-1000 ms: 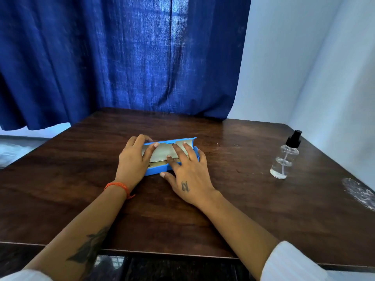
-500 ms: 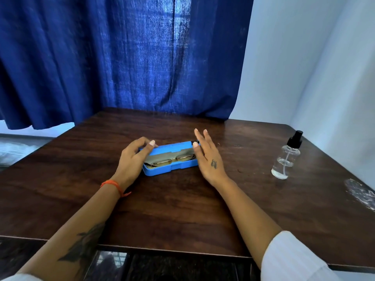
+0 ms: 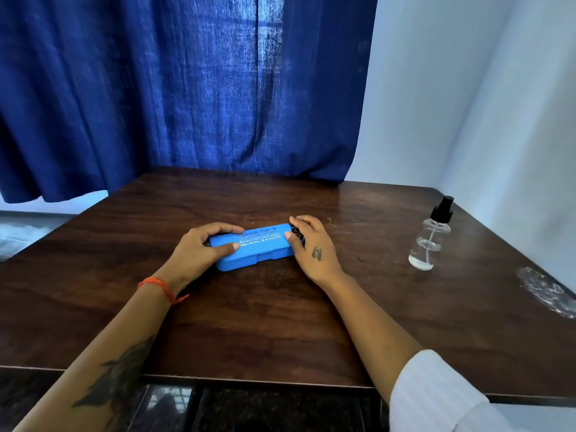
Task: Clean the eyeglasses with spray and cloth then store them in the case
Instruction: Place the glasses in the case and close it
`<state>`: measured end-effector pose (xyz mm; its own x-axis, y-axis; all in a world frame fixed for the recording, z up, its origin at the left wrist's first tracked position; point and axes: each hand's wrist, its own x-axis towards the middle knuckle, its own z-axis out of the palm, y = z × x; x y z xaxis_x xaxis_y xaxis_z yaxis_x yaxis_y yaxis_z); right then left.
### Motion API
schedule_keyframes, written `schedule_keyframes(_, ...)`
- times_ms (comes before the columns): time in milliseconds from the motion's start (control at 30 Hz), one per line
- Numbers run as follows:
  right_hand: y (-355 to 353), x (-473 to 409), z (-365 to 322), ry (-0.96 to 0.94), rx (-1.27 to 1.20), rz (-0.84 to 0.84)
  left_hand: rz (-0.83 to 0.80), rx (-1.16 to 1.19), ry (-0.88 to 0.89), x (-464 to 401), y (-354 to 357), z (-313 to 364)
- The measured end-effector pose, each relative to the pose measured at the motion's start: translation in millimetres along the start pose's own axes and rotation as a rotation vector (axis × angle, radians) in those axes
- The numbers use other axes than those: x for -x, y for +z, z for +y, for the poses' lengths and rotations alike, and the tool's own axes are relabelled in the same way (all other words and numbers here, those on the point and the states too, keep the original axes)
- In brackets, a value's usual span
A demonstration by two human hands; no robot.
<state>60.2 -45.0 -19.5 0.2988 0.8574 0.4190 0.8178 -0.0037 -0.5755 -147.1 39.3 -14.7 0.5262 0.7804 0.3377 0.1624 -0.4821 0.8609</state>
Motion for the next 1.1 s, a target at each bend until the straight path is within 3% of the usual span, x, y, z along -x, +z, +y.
schedule_keyframes(233, -1, 4, 2, -0.026, 0.227, -0.046, -0.018, -0.119, 0.049, 3, 2, 1)
schedule_keyframes(467, -13, 0, -12, 0.063, 0.39, -0.151, 0.004, -0.23, 0.076, 15, 8, 10)
schedule_keyframes(667, -19, 8, -25, 0.152, 0.016, -0.218, 0.225, -0.236, -0.168, 23, 25, 15)
schedule_keyframes(800, -26, 14, -21, 0.174, -0.031, -0.153, 0.284, -0.12, -0.255, 17, 44, 23)
schedule_keyframes(1100, -77, 29, 27, 0.298, 0.01, -0.007, 0.121, -0.079, -0.189, -17, 108, 43)
